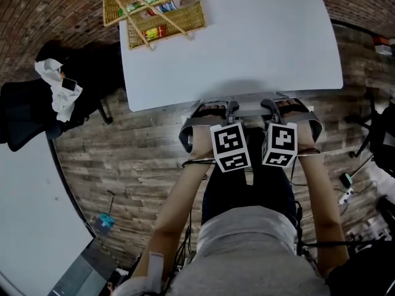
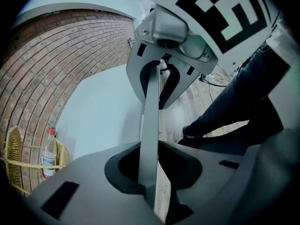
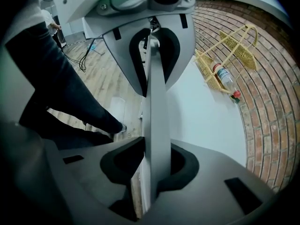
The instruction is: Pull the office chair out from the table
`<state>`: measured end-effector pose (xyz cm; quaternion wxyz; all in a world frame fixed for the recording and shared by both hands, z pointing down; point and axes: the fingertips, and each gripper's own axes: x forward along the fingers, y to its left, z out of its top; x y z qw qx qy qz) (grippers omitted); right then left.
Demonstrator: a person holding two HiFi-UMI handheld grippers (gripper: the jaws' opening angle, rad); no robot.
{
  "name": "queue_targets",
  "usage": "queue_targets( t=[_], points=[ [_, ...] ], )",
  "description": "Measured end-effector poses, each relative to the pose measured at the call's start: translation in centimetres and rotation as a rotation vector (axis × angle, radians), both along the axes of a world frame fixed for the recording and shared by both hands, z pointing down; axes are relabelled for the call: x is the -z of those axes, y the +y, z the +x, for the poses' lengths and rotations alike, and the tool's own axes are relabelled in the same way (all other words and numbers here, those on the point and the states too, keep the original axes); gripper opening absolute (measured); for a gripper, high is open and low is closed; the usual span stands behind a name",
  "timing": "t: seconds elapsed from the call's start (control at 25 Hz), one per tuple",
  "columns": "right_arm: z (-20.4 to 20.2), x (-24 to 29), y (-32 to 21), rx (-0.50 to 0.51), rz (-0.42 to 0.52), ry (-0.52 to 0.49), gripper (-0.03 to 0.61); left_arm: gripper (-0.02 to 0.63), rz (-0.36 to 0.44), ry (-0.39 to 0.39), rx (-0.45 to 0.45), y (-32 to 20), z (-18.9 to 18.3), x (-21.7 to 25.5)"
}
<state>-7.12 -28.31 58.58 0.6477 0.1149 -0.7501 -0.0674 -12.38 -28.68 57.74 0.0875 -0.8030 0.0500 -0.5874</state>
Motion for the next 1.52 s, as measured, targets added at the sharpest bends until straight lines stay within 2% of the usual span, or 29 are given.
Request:
queue_targets(
  t=[0.16, 0.44, 0.6, 1.08, 1.52],
  points=[
    [-0.1, 0.4, 1.8, 0.002, -0.025, -0.014, 0.094, 0.089, -0.021, 0.015, 0.002, 1.9, 0.0, 0.3],
    [-0.9, 0.2, 7.0, 0.008, -0.038, -0.037, 0.092, 0.089, -0.025, -0.018, 0.017, 6.9, -0.8, 0.0],
    [-1.9, 0.7, 10.9, 0.025, -0.036, -0.071, 0.092, 0.089, -0.028, -0.021, 0.032, 11.0, -1.2, -0.1],
    [-2.4, 0.5, 23.9, 0.068, -0.039, -0.083, 0.092, 0.089, -0.044, -0.039, 0.088, 24.0, -2.0, -0.4],
    [-2.8, 0.7, 30.5, 0.076, -0.065, -0.099, 0.091, 0.089, -0.062, -0.053, 0.102, 30.7, -2.4, -0.3]
  ],
)
